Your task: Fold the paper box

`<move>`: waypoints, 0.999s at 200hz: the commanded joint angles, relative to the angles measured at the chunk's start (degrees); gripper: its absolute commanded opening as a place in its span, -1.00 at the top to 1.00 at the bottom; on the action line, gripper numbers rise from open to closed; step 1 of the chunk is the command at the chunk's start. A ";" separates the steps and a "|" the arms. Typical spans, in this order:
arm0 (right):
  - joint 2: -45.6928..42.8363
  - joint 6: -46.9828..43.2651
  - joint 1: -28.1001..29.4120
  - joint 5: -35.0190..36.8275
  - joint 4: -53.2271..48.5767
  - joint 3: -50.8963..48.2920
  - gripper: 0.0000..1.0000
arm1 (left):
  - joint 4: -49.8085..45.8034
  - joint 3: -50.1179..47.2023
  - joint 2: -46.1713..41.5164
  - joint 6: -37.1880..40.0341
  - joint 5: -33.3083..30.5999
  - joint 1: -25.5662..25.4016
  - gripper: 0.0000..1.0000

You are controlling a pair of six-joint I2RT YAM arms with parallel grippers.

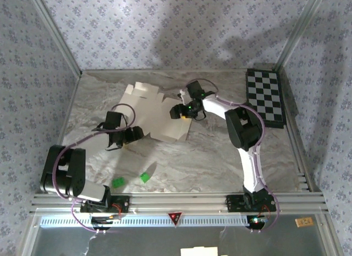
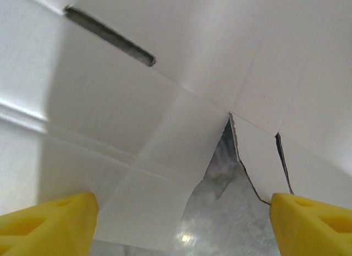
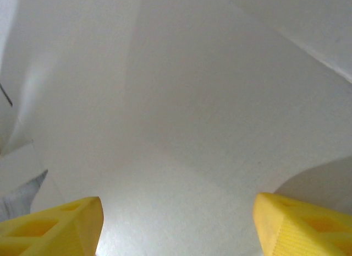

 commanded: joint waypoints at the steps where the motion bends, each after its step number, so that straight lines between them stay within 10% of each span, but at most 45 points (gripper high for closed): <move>1: -4.15 0.00 -1.55 2.65 -2.74 -7.35 -0.49 | -0.80 3.19 4.63 -0.41 0.12 -0.99 -0.63; 118: -30.55 10.07 2.51 3.88 4.13 -41.74 -0.49 | -5.04 25.27 22.24 0.81 0.33 -10.57 -0.63; 200: -41.56 9.87 1.49 6.34 -1.20 -38.29 -0.51 | -9.29 27.30 11.47 0.97 -1.98 -12.73 -0.57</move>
